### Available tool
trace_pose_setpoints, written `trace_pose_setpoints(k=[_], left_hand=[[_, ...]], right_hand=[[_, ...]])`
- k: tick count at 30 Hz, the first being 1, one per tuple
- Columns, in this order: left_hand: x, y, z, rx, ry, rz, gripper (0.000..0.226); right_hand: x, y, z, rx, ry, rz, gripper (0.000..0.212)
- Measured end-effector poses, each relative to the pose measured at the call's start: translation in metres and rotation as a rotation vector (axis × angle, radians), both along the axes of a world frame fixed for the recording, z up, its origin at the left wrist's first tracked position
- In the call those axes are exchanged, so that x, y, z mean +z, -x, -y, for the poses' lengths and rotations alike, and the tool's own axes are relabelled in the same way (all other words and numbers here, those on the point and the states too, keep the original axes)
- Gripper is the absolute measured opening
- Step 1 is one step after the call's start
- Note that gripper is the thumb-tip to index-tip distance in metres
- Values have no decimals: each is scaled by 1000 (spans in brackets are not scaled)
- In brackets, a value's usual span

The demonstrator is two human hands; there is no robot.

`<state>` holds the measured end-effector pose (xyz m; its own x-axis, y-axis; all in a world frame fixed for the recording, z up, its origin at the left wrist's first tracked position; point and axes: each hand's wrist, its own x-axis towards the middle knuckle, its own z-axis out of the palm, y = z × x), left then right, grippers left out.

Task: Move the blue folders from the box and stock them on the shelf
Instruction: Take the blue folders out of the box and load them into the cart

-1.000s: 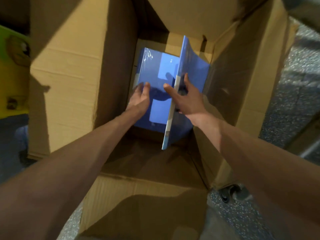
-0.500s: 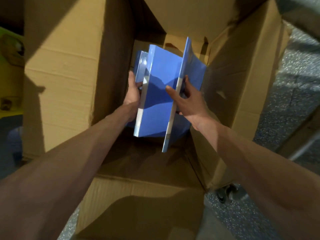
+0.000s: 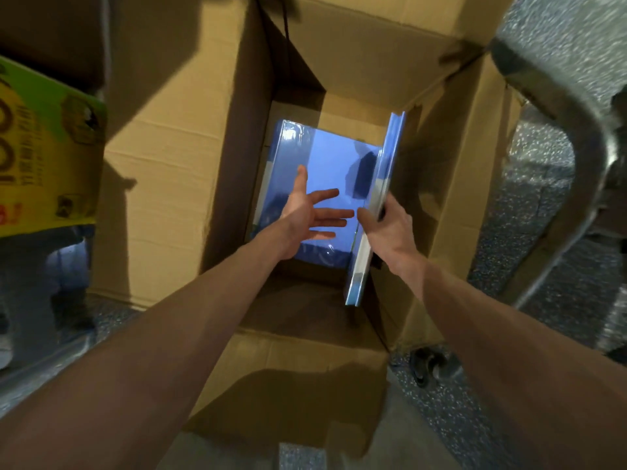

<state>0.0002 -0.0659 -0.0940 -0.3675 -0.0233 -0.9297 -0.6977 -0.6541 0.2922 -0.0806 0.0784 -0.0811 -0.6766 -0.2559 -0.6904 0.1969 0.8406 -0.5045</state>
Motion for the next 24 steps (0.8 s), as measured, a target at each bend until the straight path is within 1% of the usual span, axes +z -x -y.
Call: trace_pose_setpoints(k=[2,5,6,8,9,12,13,14,16,17,18,20,21,24], left_hand=[[11,0,2,-37,53,-13,79],[48,1,9,-67,123,-33,65],[63,3,12,-93,188,-49,59],[97,5,16,-142,393,-66,47],[116,4,20,-199,518,-86,52],[180,6,35,-508,911,-227,109],[210,7,41,-610,1039,-259,122],[247,8,47,-725,1166,-284,130],[306,12,62,-969,1369,-351,133],[332,12,68,-1111,1448,-413,129],[362,9,74,-1246,1519,-482,123],[406,5,82,-1449,1589,-594,108],[434,3,84,-1485,1619,-628,101],[499,-3,83,-1485,1698,-704,75]], right_hand=[[14,4,-2,-26,3,40,43],[47,5,-6,-17,-3,69,40],[59,5,-6,-1,-2,84,40],[93,4,-3,27,25,121,37],[111,3,0,49,36,144,35],[169,3,13,136,80,227,25],[195,3,17,201,87,236,20],[224,4,20,271,90,225,15],[274,9,29,417,106,191,9],[299,12,33,507,111,182,12],[328,18,36,608,117,179,20],[378,27,42,768,106,216,35],[411,31,46,845,81,204,37],[482,34,55,1032,14,165,41]])
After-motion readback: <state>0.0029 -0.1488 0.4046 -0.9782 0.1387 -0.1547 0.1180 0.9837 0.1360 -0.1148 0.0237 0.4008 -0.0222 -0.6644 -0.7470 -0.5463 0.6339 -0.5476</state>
